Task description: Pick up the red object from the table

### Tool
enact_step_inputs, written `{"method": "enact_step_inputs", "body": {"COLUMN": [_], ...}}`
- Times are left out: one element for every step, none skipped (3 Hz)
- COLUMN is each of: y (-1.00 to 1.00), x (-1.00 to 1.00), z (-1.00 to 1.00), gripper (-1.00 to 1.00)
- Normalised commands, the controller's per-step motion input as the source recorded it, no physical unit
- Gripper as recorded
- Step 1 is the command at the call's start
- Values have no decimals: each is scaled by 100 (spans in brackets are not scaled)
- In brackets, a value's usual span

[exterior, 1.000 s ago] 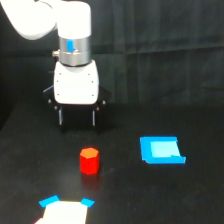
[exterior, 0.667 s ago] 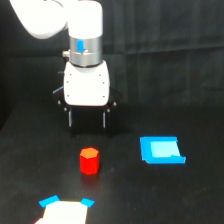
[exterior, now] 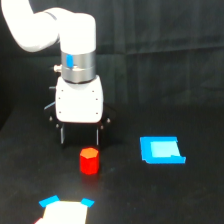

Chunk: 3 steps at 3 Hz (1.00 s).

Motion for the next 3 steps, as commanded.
{"method": "enact_step_inputs", "body": {"y": [-47,-87,-100], "x": [100,100,-76], "z": [-34,-32,-71], "gripper": [34,75,100]}}
